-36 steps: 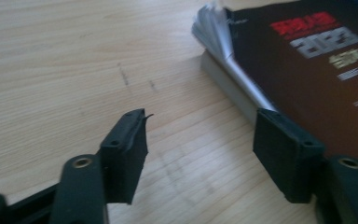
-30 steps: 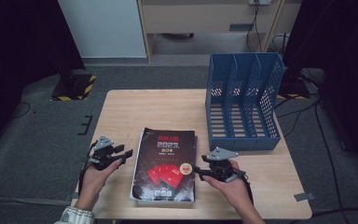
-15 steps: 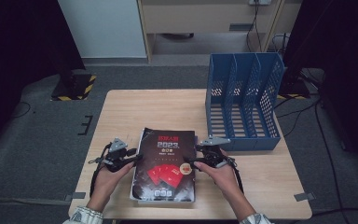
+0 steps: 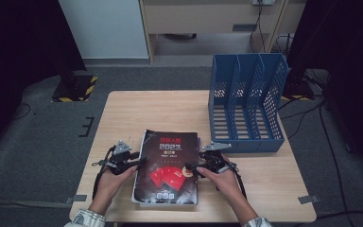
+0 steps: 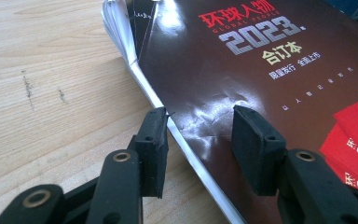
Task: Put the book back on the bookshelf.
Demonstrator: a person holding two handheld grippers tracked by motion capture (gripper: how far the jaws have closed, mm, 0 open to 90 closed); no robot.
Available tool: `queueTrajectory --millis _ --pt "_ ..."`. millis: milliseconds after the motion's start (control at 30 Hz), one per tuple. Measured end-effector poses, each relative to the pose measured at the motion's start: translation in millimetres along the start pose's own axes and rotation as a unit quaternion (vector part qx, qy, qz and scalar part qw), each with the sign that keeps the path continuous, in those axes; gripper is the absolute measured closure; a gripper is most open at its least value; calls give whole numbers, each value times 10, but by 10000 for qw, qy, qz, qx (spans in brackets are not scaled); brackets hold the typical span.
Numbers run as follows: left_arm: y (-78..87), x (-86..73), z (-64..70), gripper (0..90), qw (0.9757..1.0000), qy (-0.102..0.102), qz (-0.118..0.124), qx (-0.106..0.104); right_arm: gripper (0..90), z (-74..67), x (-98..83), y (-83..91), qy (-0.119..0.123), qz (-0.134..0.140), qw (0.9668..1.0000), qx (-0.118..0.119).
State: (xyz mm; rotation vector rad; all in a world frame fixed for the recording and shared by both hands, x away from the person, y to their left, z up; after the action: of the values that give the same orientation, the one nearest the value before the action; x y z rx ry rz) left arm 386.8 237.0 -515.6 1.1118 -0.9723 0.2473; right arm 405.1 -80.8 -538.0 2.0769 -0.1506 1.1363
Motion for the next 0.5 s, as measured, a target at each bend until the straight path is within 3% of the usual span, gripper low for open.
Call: queueTrajectory --millis 300,500 --pt "0 0 9 556 10000 -36 -2 34 183 -42 7 46 129 -28 9999 62" --pt "0 1 11 556 10000 -45 -1 41 204 -51 -27 82 53 -199 9996 170"
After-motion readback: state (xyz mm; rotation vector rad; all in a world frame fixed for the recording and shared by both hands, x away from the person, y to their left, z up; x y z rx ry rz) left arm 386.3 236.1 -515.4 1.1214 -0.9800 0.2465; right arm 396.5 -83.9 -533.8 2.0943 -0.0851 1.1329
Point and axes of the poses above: each handheld gripper's, and its own axes: y roughly backward along the jaws, x roughly out of its top, z roughly to its right, the point moved 2 cm from there along -y, roughly forward along the jaws, and after that the axes turned 2 degrees about x, right-handed, at the moved point
